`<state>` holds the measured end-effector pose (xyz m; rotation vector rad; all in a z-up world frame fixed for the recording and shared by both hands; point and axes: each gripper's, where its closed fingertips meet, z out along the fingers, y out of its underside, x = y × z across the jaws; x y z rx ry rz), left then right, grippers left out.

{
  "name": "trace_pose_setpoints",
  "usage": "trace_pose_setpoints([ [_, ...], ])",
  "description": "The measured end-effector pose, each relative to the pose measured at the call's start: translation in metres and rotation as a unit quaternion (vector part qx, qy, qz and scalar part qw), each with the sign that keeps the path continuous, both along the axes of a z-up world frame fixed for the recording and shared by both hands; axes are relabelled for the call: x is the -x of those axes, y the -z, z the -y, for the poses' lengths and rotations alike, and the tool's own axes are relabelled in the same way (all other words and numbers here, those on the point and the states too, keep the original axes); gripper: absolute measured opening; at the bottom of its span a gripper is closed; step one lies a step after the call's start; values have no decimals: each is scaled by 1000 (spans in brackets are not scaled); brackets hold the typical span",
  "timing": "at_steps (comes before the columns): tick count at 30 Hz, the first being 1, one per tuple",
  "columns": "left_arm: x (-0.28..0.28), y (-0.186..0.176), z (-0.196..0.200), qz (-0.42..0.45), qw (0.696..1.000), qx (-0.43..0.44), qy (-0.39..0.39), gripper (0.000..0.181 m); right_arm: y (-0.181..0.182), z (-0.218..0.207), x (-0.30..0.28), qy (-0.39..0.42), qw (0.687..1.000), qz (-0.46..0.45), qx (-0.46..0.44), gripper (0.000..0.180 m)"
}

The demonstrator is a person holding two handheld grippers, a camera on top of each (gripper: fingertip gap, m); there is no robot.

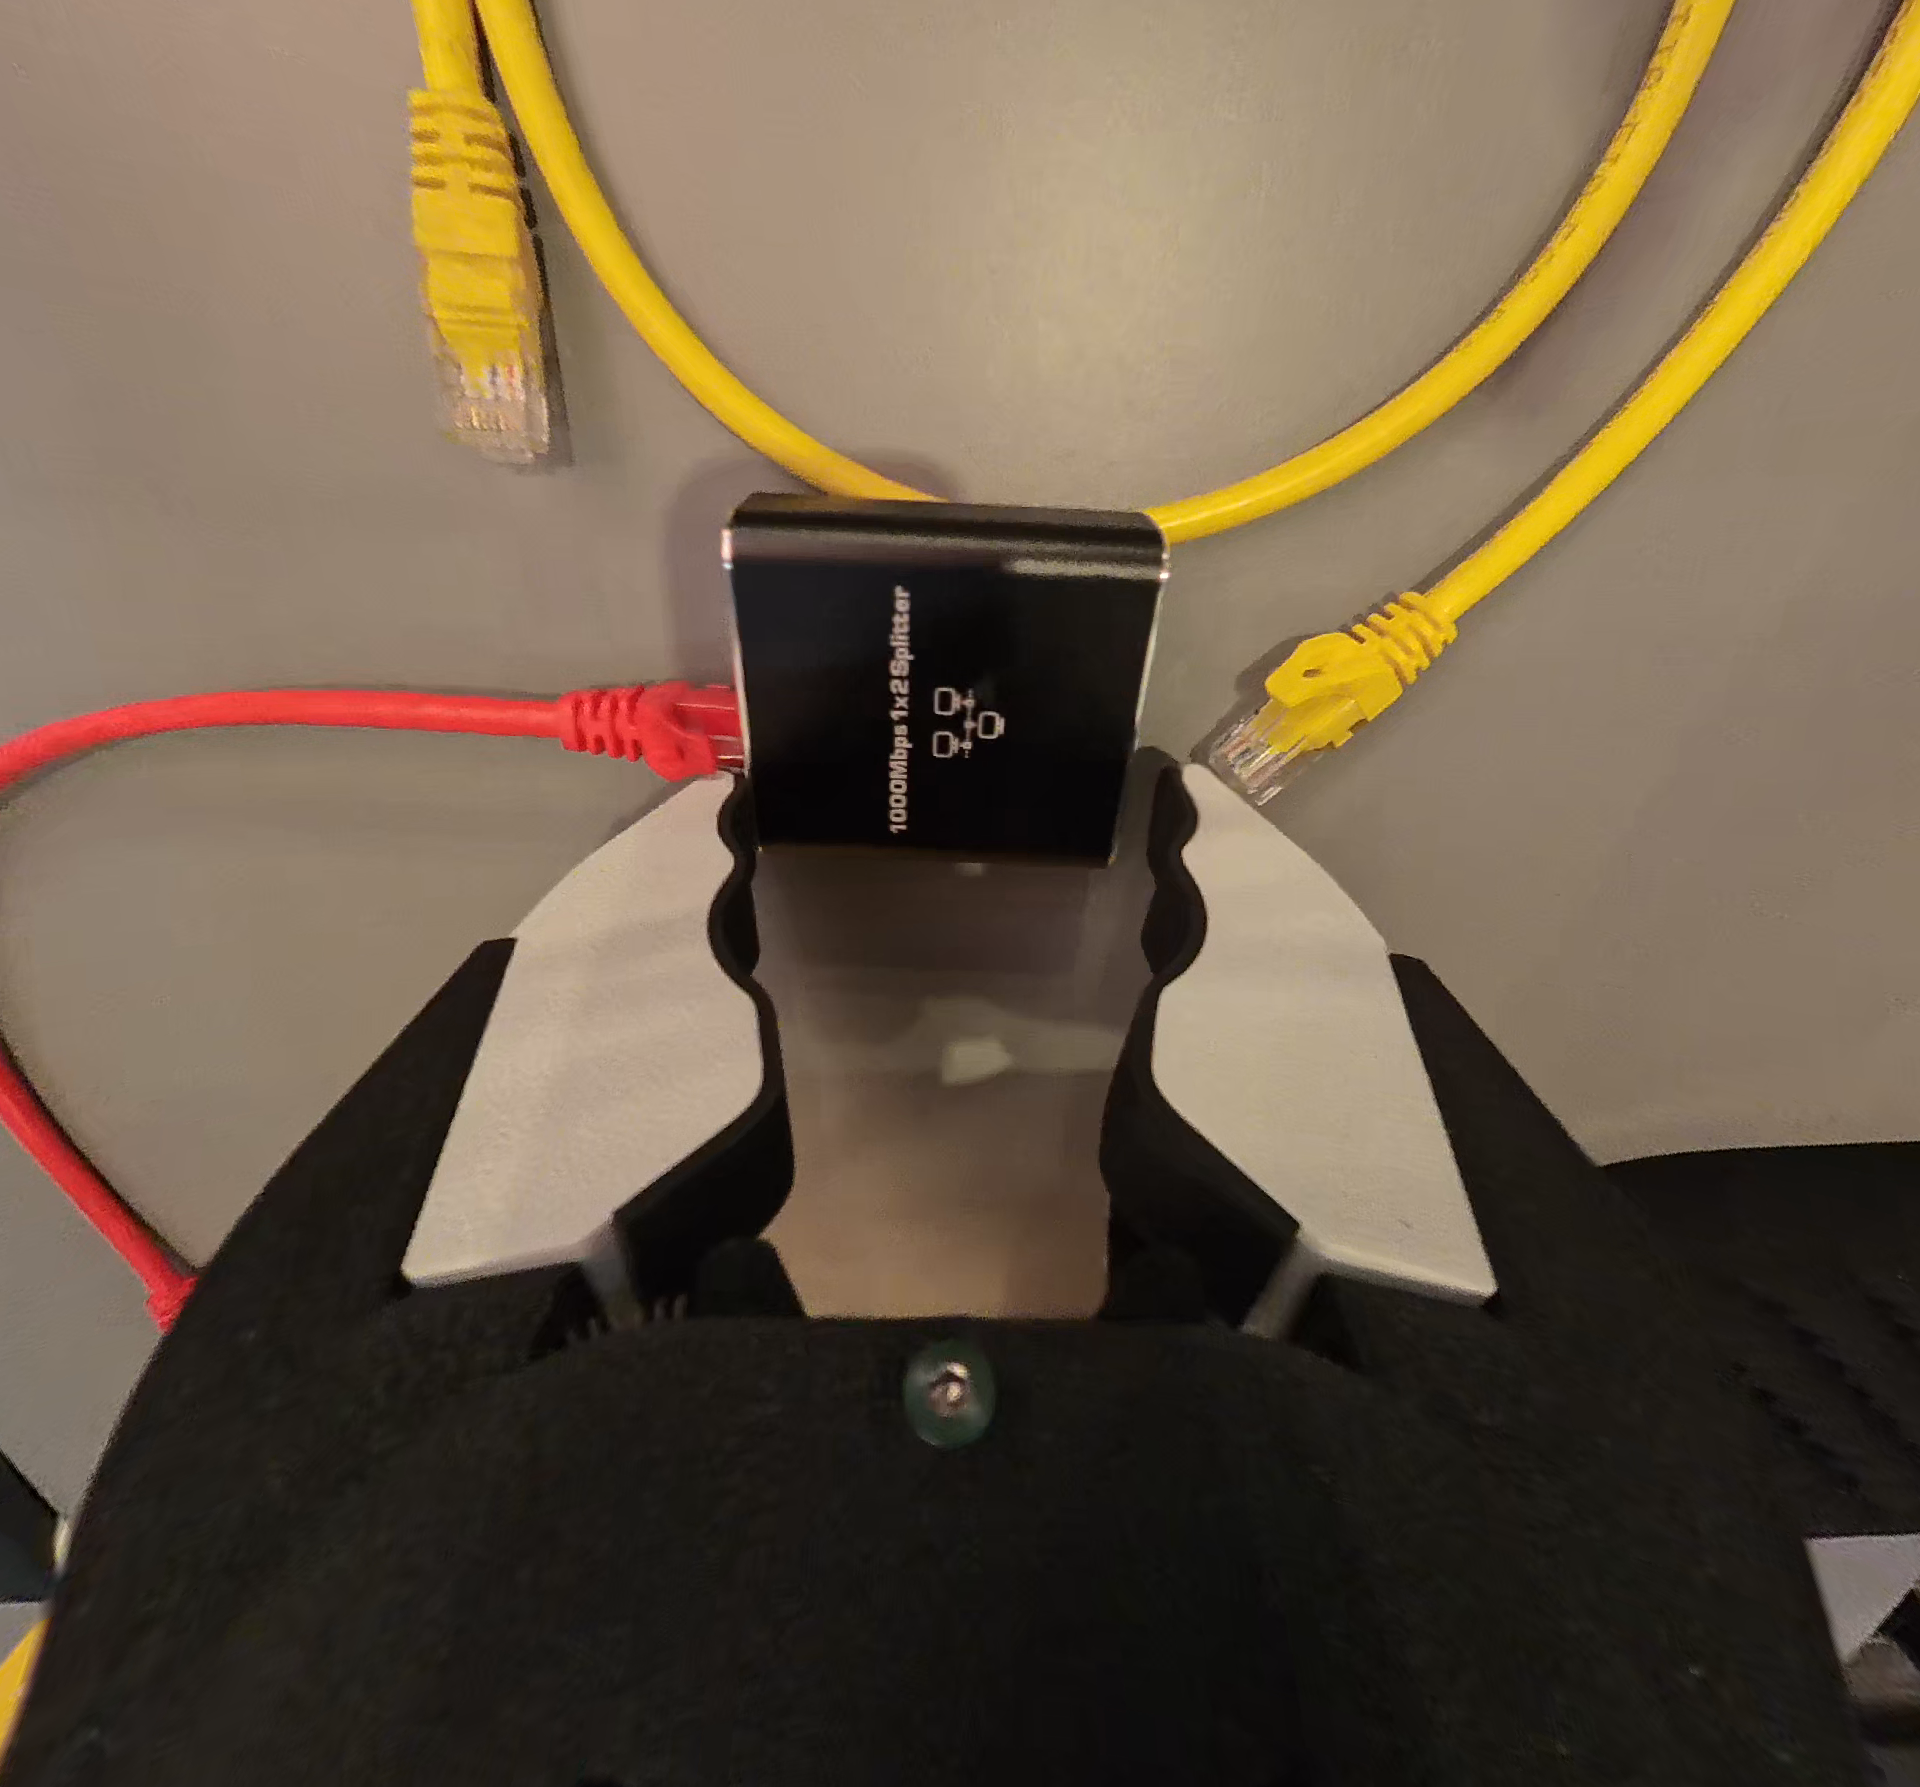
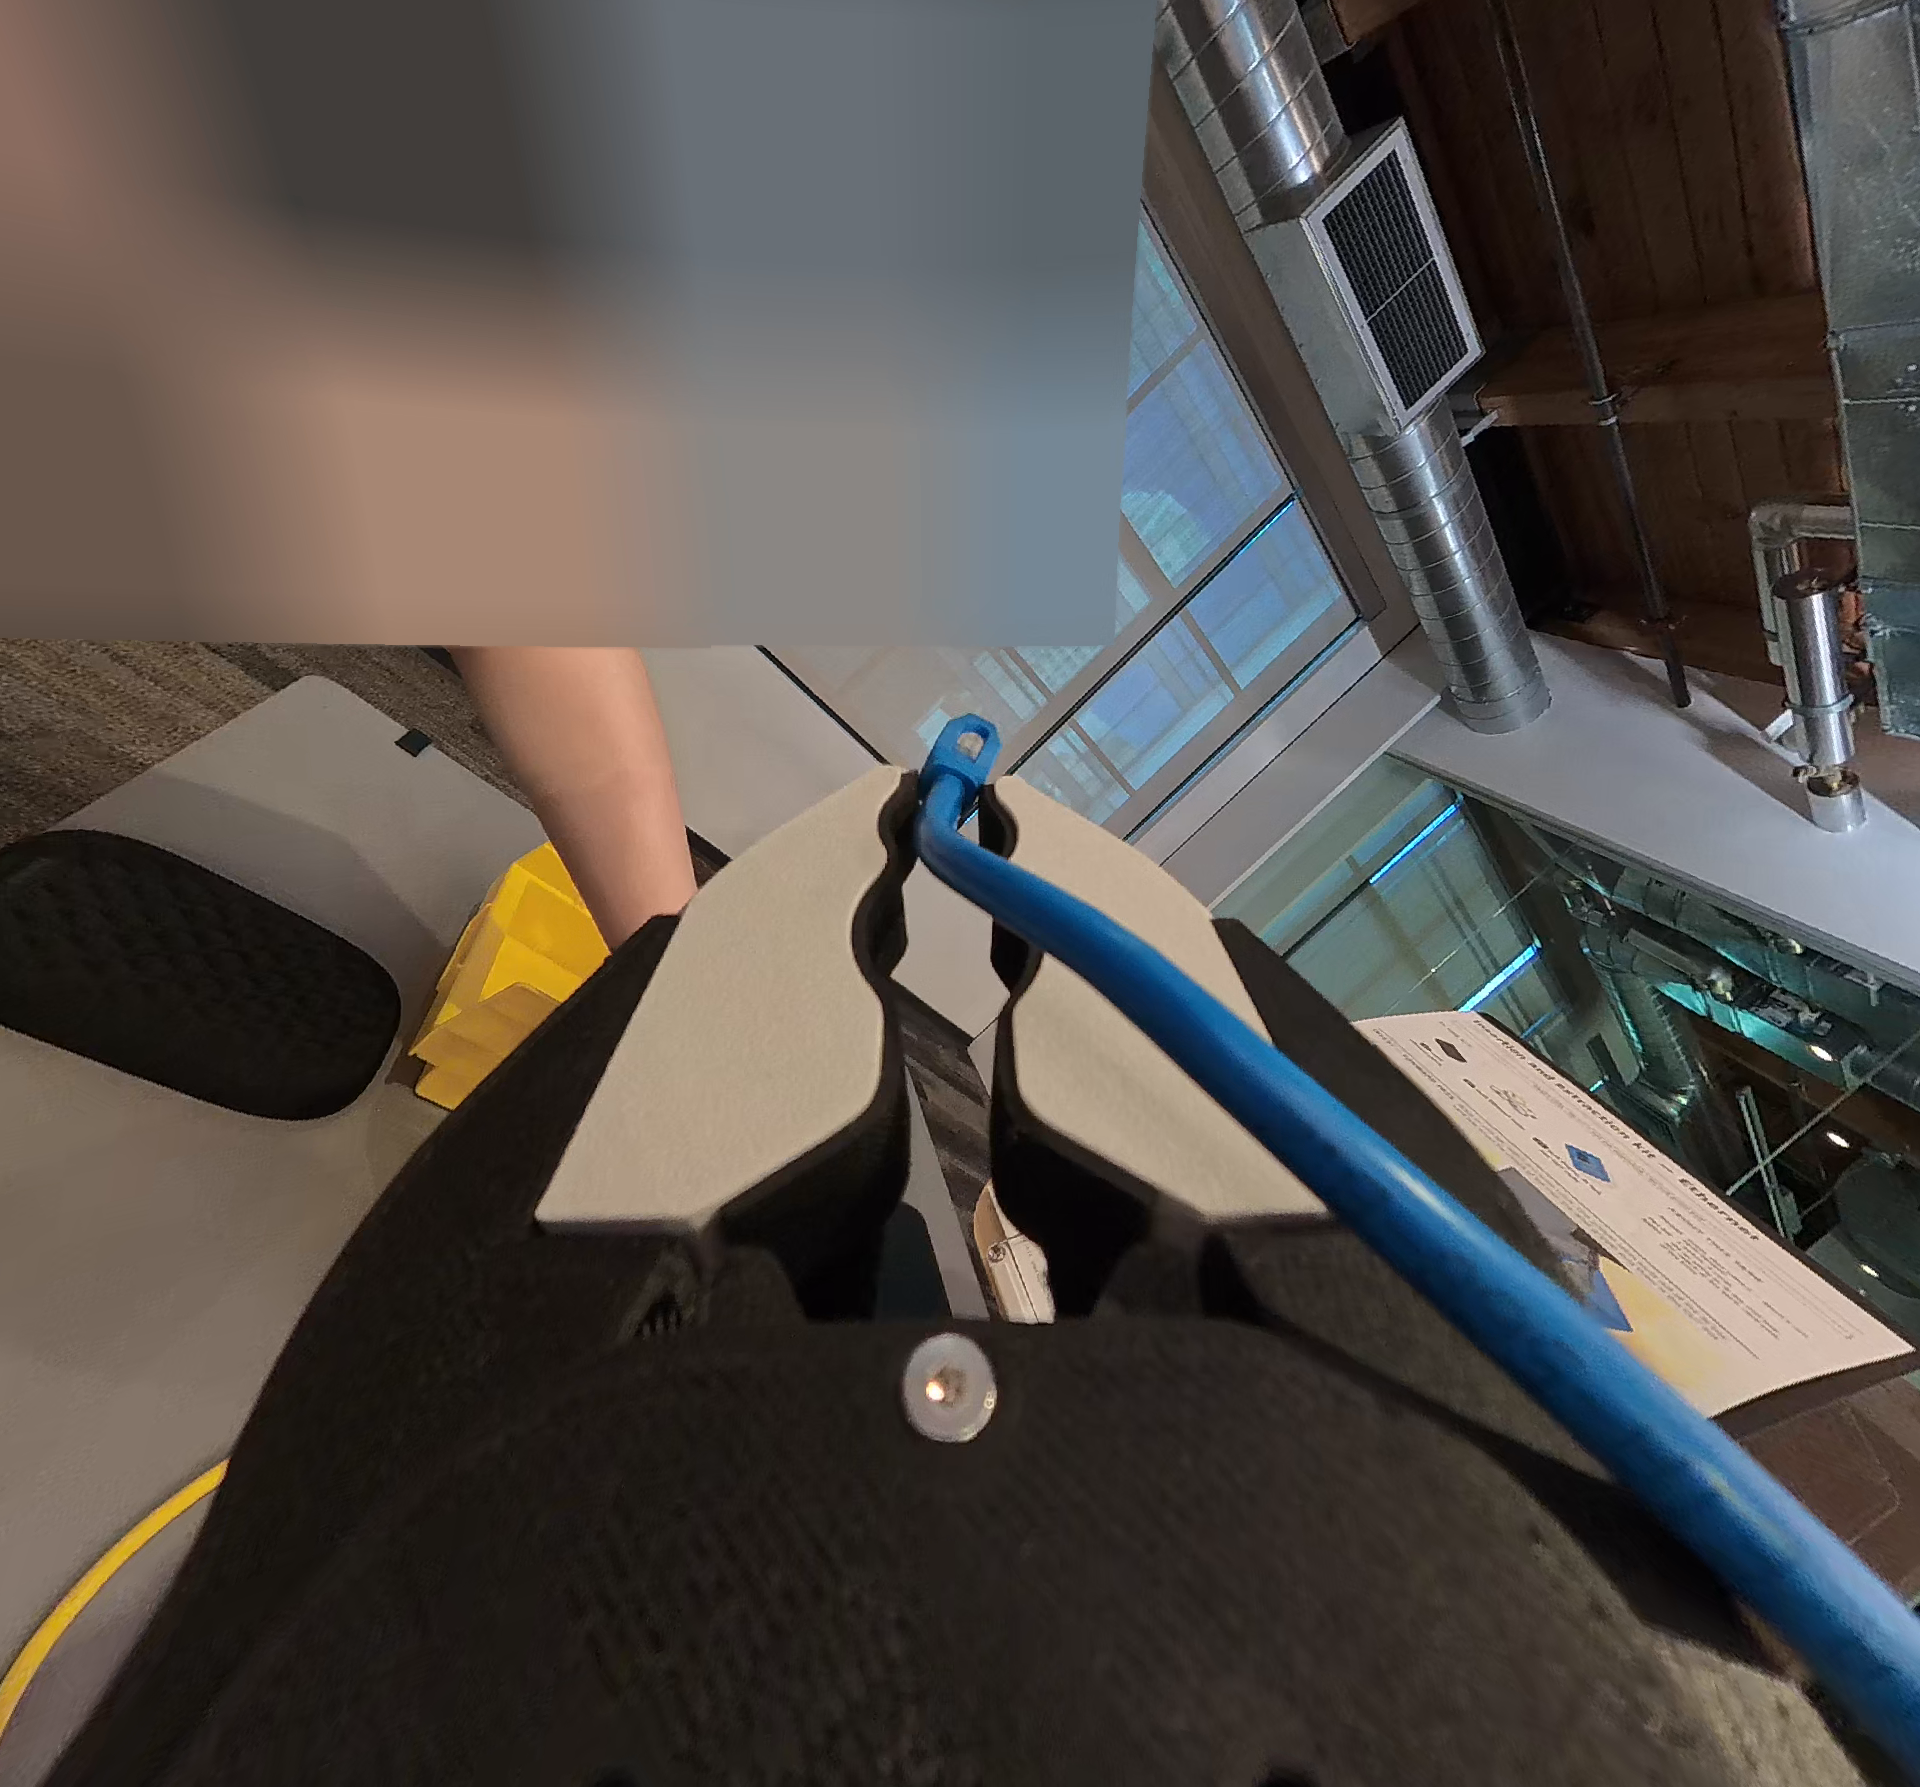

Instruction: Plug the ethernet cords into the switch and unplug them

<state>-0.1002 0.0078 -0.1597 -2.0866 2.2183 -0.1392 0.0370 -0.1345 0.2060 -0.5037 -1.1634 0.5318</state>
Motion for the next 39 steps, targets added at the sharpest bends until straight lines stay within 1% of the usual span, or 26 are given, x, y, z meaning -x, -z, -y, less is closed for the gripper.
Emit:
trace_pose_setpoints([
  [6, 1, 0, 1, 4, 1000, 2, 13, 71, 3, -3, 4, 5, 1000, 7, 4, 11],
  [8, 1, 0, -1, -4, 1000, 2, 8, 67, 4, -5, 6, 5, 1000, 11, 6, 11],
  [11, 1, 0, -1, -13, 1000, 1, 3, 66, 6, -6, 8, 6, 1000, 15, 8, 11],
  [13, 1, 0, -1, -4, 1000, 1, 0, 66, 6, -7, 9, 7, 1000, 16, 9, 11],
  [14, 0, 0, -1, 1, 1000, 2, -7, 67, 7, -8, 10, 7, 1000, 17, 10, 11],
  [16, 0, 1, 2, 5, 1000, 2, -4, 74, 7, -8, 11, 7, 1000, 19, 13, 11],
  [18, -1, 0, 1, 4, 1000, 1, -6, 67, 8, -10, 12, 8, 1000, 21, 14, 11],
  [19, -2, 0, 2, 3, 1000, 2, -5, 66, 9, -10, 12, 8, 1000, 22, 16, 11],
  [21, -1, 1, 1, -1, 1000, 0, -14, 66, 10, -12, 13, 8, 1000, 23, 18, 11],
  [24, -2, -3, -4, -2, 999, -5, -50, 66, 10, -14, 13, 9, 999, 24, 20, 11],
  [27, -10, -21, -12, 42, 994, -8, -97, 66, 11, -16, 14, 8, 999, 24, 24, 11],
  [31, -26, -61, -21, 137, 977, -1, -161, 66, 15, -27, 18, 19, 998, 30, 45, 11],
  [34, -30, -84, -26, 191, 965, -9, -180, 66, 21, -37, 23, 28, 997, 39, 62, 11],
  [36, -33, -101, -30, 239, 951, -6, -197, 66, 25, -47, 28, 39, 995, 45, 83, 11],
  [39, -41, -136, -35, 331, 916, 13, -225, 66, 35, -67, 39, 67, 988, 63, 125, 11],
])
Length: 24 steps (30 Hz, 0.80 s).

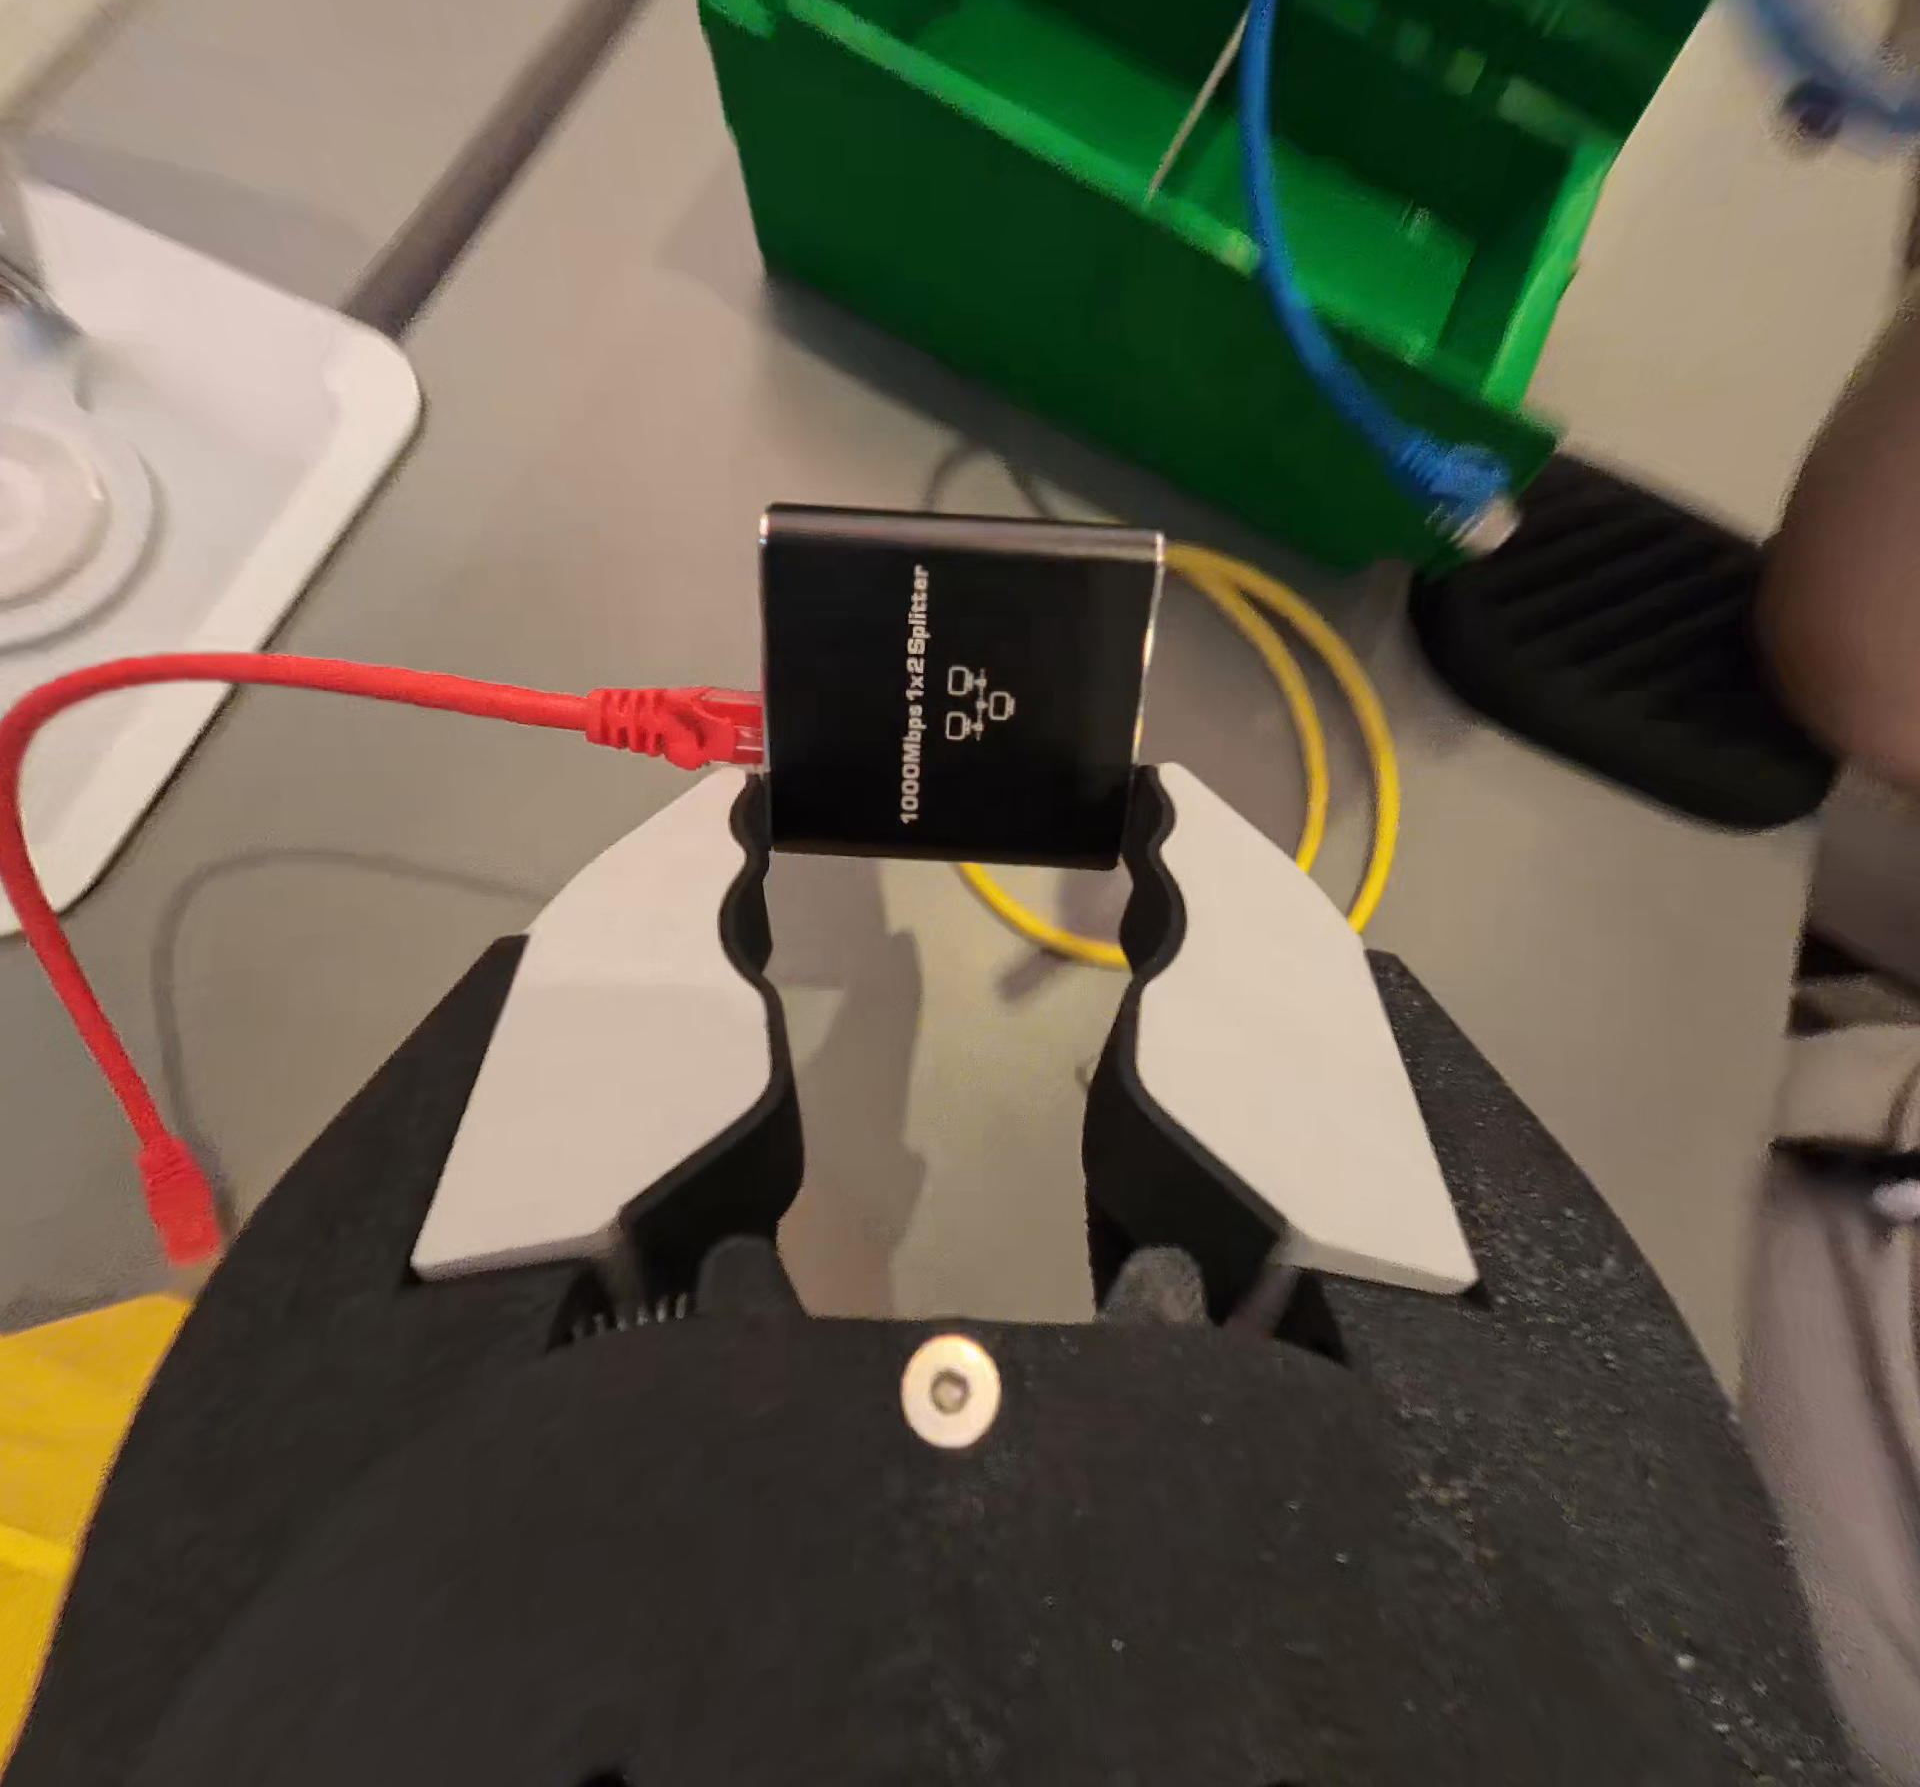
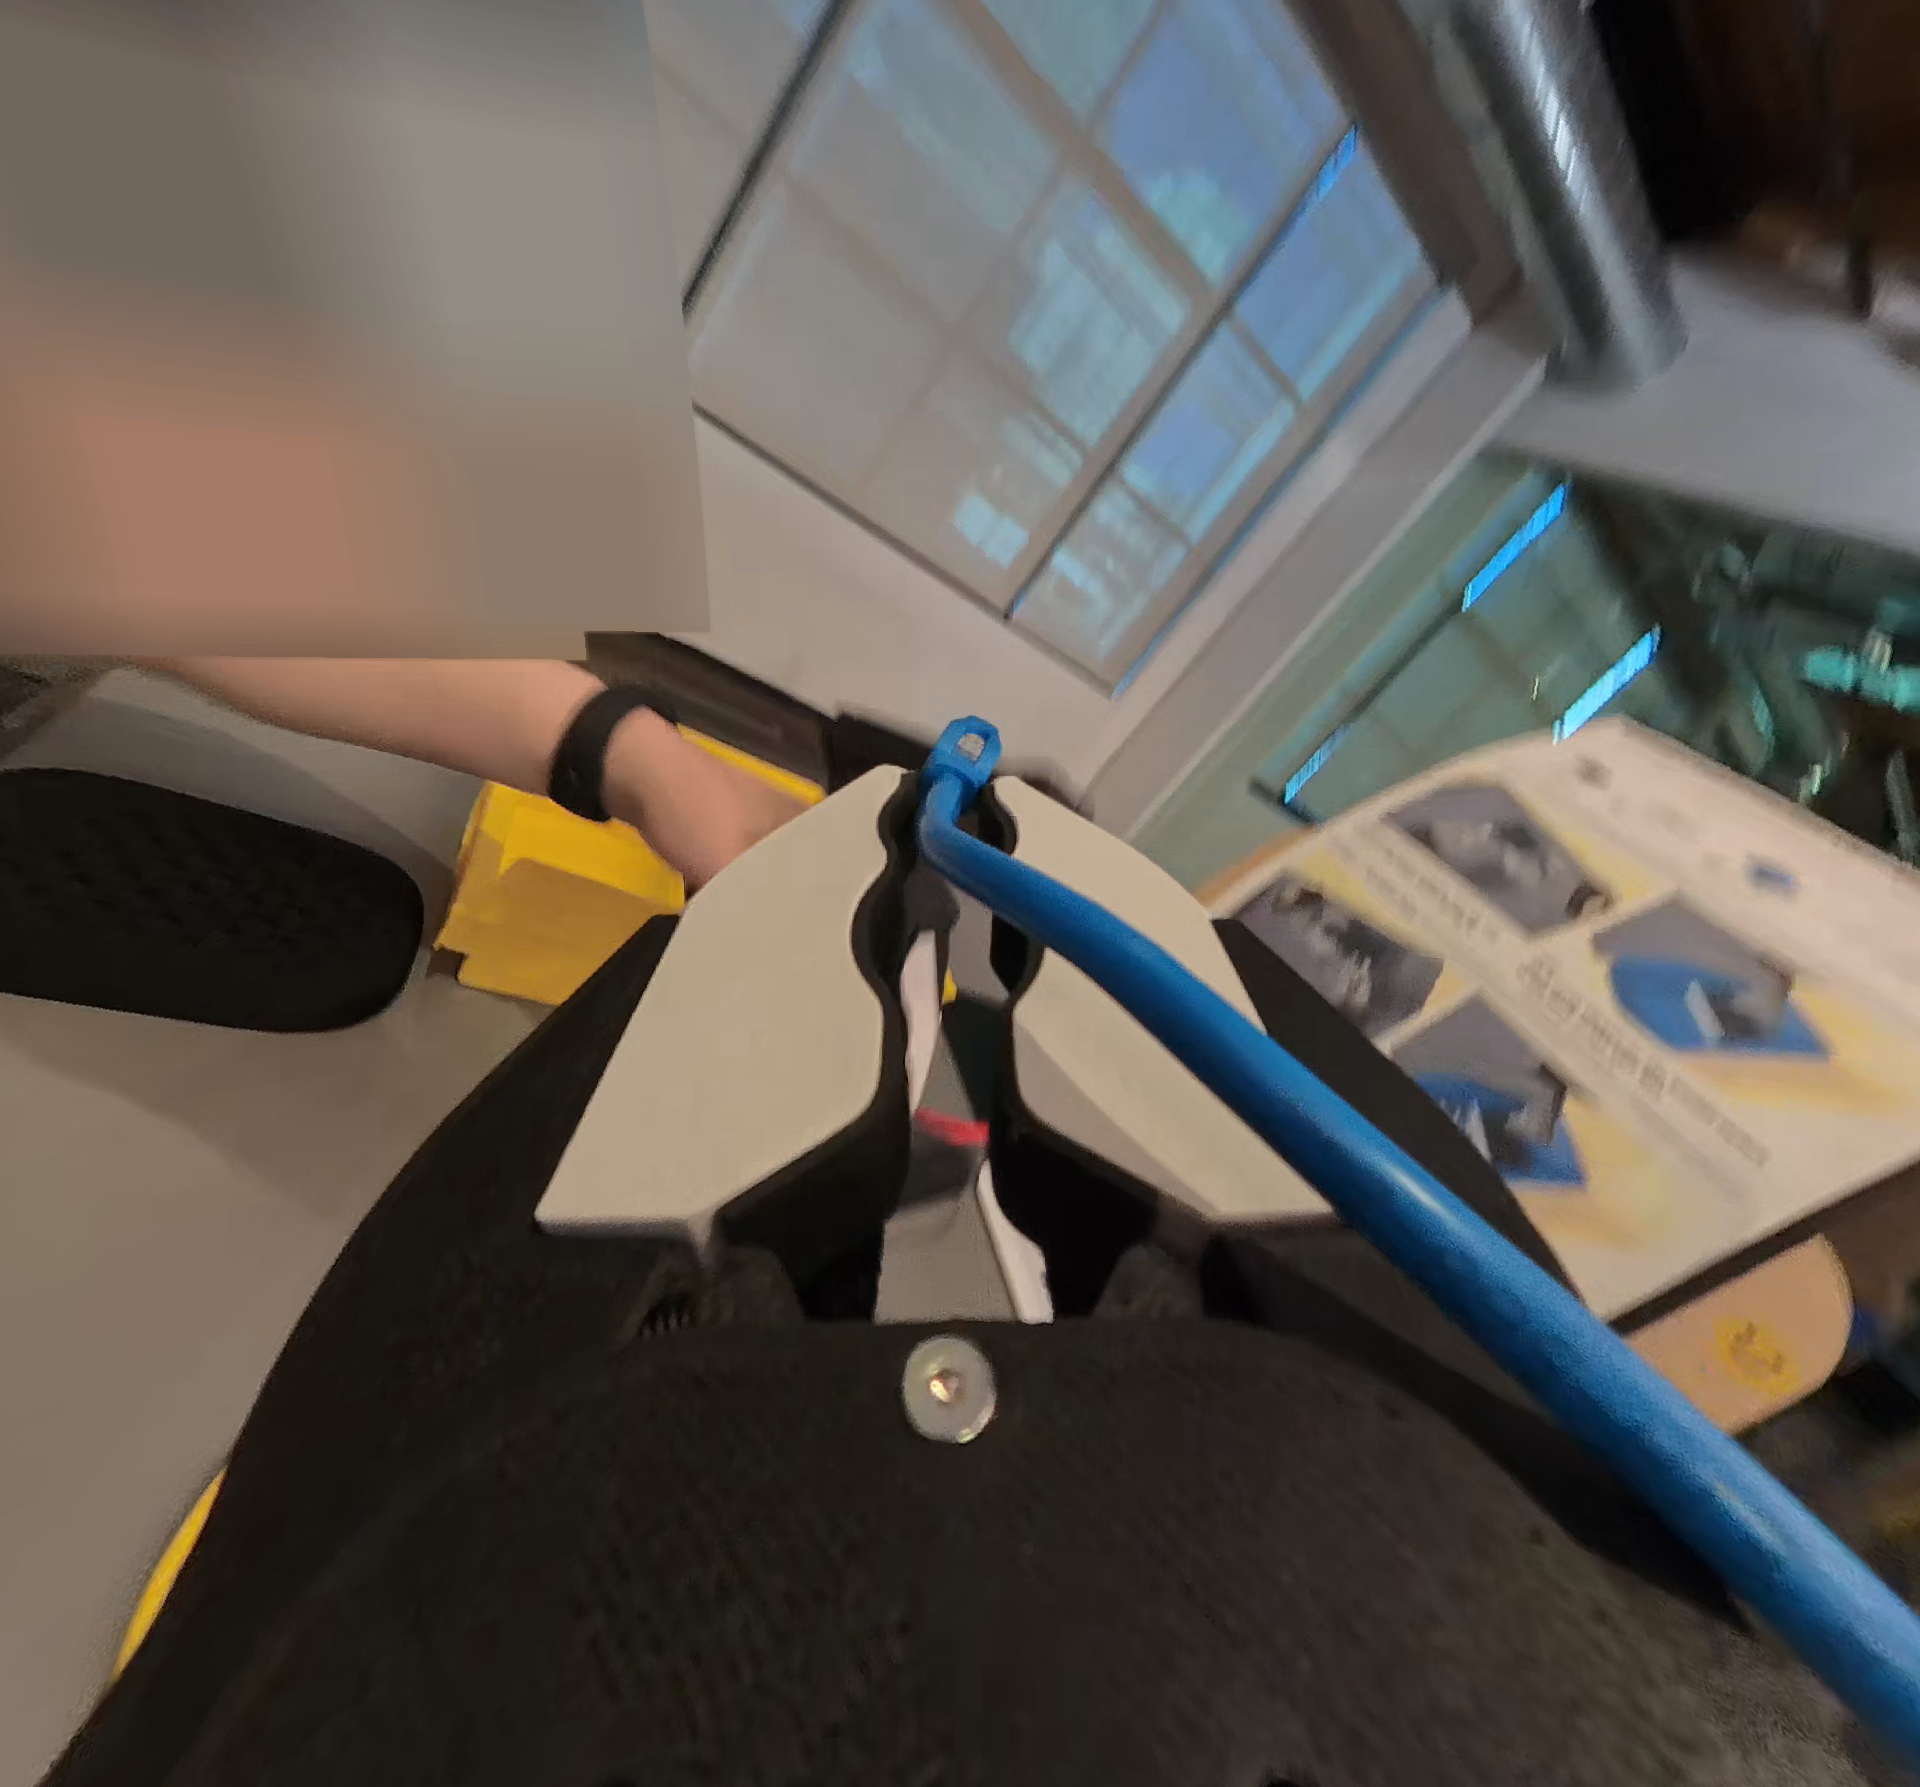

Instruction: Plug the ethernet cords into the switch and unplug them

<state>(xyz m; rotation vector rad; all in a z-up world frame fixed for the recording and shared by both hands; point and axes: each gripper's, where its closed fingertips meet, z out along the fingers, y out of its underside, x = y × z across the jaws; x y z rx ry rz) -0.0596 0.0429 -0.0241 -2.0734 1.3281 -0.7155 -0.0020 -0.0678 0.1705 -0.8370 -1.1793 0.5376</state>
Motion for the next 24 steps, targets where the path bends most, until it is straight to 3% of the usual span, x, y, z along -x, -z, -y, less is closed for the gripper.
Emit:
trace_pose_setpoints([
  [8, 9, -82, 5, 250, 966, 36, -59, 66, 42, -45, 37, 105, 990, 88, 25, 11],
  [15, 27, -91, 8, 278, 956, 43, -89, 66, 59, -53, 64, 165, 975, 136, -57, 11],
  [24, 19, -79, 4, 262, 962, 33, -72, 66, 75, -64, 72, 225, 946, 204, -114, 11],
])
